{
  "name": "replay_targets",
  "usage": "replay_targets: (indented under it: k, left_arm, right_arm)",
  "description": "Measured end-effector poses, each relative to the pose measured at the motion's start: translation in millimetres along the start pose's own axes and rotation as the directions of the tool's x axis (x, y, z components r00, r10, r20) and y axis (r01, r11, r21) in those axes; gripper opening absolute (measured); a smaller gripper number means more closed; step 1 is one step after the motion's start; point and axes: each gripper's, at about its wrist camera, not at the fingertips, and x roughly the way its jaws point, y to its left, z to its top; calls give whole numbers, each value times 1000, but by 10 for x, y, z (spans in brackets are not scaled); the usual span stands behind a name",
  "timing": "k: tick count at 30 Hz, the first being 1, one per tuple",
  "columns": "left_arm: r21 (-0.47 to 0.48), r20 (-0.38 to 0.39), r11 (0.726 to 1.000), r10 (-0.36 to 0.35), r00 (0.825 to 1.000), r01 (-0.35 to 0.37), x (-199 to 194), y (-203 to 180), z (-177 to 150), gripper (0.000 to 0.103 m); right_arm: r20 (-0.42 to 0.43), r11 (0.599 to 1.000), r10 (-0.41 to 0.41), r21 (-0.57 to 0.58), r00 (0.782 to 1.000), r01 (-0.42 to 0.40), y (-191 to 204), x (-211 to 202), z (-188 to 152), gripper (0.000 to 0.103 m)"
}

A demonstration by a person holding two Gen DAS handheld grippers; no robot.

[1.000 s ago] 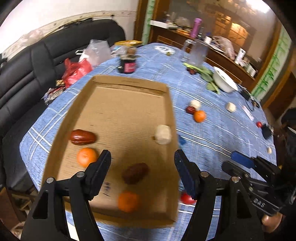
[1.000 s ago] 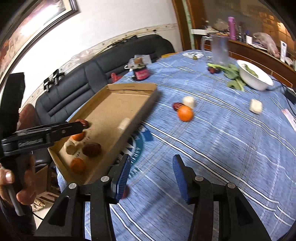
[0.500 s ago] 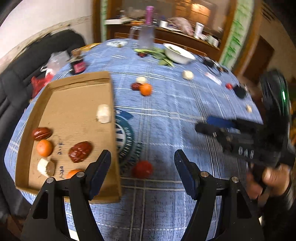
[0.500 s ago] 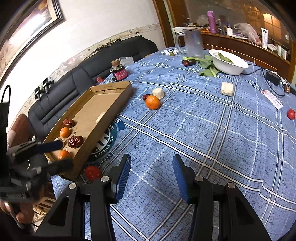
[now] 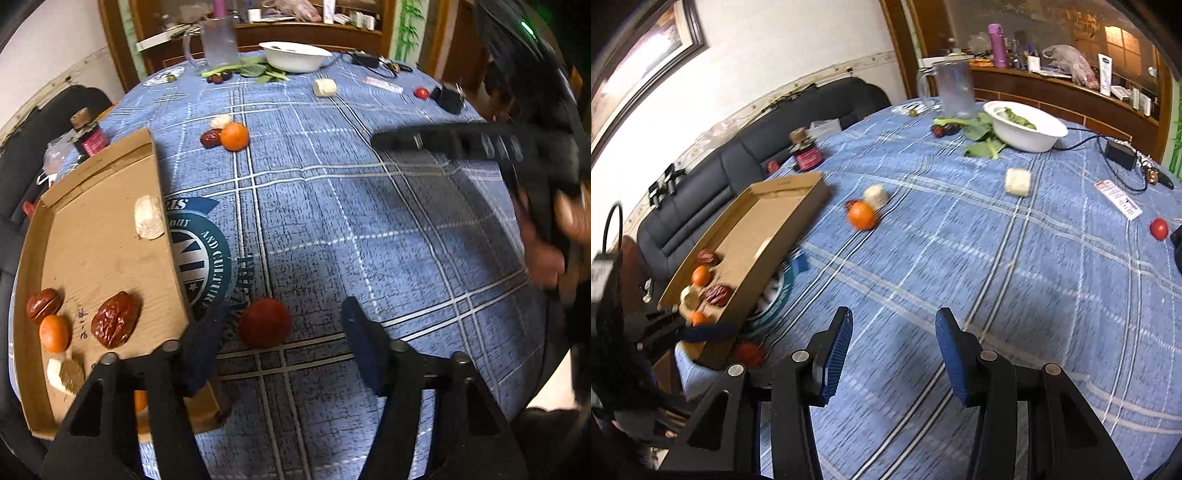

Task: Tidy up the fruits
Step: 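Grasp a red cherry tomato with the left tool while the right tool grasps a beige cube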

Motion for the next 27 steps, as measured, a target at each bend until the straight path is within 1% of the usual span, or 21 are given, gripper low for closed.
replay_targets:
  k: [2, 4, 7, 9, 11, 13, 14, 15, 18, 19, 20, 21, 25, 27]
  left_arm:
    - [20, -20, 1000, 0, 1000, 0, 60, 2, -6, 48]
    - [54, -17, 998, 34, 999, -33, 86, -9, -13, 42]
    - [89, -19, 996, 32, 999, -30, 101, 0, -12, 41]
    - [130, -23, 990, 51, 998, -47, 126, -19, -17, 39]
    - [181, -23, 980, 84, 996, -79, 164, -64, -28, 38]
    - [202, -21, 976, 86, 996, -80, 164, -71, -18, 38]
    - [207, -21, 975, 88, 996, -82, 164, -65, -11, 31]
    - [212, -18, 972, 105, 994, -99, 168, -55, -3, 28]
    - [217, -18, 972, 98, 995, -92, 176, -35, 11, 28]
    - [220, -15, 971, 101, 995, -95, 176, -40, 9, 28]
    - [221, -11, 970, 102, 995, -97, 172, -43, 7, 28]
    - [215, -7, 972, 98, 995, -94, 165, -37, 7, 28]
    - [162, 6, 985, 58, 998, -58, 103, 28, 38, 28]
    - [140, 15, 988, 58, 998, -59, 79, 56, 52, 28]
  right_arm:
    - [16, 1000, -10, 28, 1000, 10, -149, 60, 123, 49]
    - [24, 998, -27, 60, 999, 25, -309, 138, 240, 49]
    - [39, 992, -61, 117, 997, 56, -585, 301, 442, 49]
    - [39, 985, -84, 158, 996, 77, -757, 439, 565, 49]
    - [29, 977, -119, 181, 992, 112, -905, 618, 700, 49]
    - [24, 972, -149, 189, 989, 142, -997, 773, 809, 49]
    - [23, 969, -164, 192, 986, 157, -1021, 832, 852, 49]
    - [24, 965, -184, 196, 983, 175, -1054, 906, 908, 49]
    - [17, 963, -194, 195, 981, 187, -1112, 1070, 1001, 48]
    - [6, 962, -196, 193, 981, 191, -1129, 1137, 1017, 45]
    - [-9, 962, -200, 189, 980, 198, -1143, 1199, 1021, 34]
    - [-9, 960, -214, 182, 977, 212, -1141, 1212, 1020, 32]
    - [11, 968, -190, 167, 982, 185, -1060, 1082, 927, 31]
    - [24, 972, -186, 150, 982, 180, -985, 984, 863, 31]
